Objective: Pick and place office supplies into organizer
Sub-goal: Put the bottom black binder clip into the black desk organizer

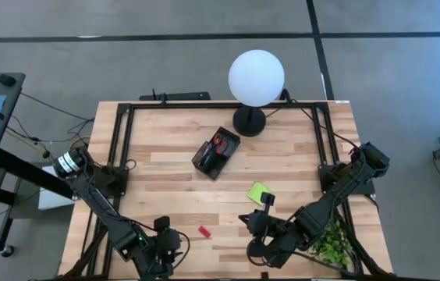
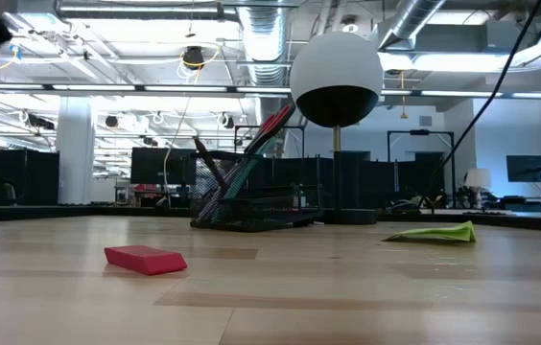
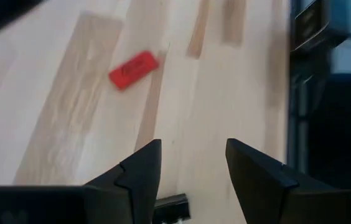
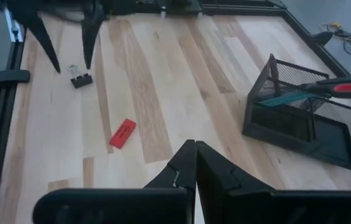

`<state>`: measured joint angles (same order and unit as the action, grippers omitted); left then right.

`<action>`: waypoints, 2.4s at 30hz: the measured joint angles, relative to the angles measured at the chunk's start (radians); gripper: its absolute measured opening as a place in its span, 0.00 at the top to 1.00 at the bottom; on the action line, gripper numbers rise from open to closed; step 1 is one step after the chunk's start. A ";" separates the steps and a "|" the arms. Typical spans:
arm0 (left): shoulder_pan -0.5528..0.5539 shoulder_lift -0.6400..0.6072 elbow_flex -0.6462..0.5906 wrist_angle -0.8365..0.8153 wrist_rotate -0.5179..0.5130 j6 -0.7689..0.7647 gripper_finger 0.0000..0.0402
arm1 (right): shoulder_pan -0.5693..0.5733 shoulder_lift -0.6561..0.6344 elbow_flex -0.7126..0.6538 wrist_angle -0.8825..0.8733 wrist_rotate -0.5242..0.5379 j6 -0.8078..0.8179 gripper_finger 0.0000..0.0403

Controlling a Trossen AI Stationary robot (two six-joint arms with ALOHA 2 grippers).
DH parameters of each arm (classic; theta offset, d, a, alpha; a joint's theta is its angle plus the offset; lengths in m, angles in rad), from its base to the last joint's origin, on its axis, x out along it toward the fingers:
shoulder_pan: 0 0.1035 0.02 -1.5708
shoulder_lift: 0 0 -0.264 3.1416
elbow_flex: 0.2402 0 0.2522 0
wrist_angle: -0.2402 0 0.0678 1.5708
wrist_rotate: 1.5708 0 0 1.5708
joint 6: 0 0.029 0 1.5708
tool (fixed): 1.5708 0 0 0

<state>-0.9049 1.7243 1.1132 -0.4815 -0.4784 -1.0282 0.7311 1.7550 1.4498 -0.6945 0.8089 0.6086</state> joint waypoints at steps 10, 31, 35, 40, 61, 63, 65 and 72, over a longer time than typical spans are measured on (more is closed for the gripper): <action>-0.022 0.089 0.005 -0.030 0.058 0.007 0.55 | 0.000 0.000 0.000 0.000 -0.001 0.020 1.00; 0.014 0.095 0.001 -0.105 0.068 -0.081 0.55 | -0.014 0.000 0.000 -0.001 -0.051 0.012 1.00; 0.045 0.095 0.001 -0.155 0.093 -0.080 0.55 | -0.014 0.000 0.000 -0.002 -0.051 0.012 1.00; 0.083 0.095 0.011 -0.152 0.108 -0.060 0.55 | -0.014 0.000 0.000 -0.009 -0.051 0.011 1.00; 0.090 0.095 0.105 -0.089 0.066 -0.005 0.55 | -0.083 0.000 0.001 0.005 -0.053 0.012 1.00; 0.094 0.095 0.105 -0.082 0.059 0.032 0.55 | -0.101 0.000 0.001 0.005 -0.053 0.012 1.00; 0.100 0.095 0.105 -0.081 0.058 0.083 0.55 | -0.120 0.000 0.001 0.005 -0.053 0.012 1.00; 0.111 0.095 0.105 -0.074 0.056 0.108 0.56 | -0.195 0.000 0.001 0.009 -0.053 0.012 1.00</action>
<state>-0.7942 1.8191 1.2179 -0.5557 -0.4226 -0.9200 0.5359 1.7554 1.4506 -0.6858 0.7559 0.6205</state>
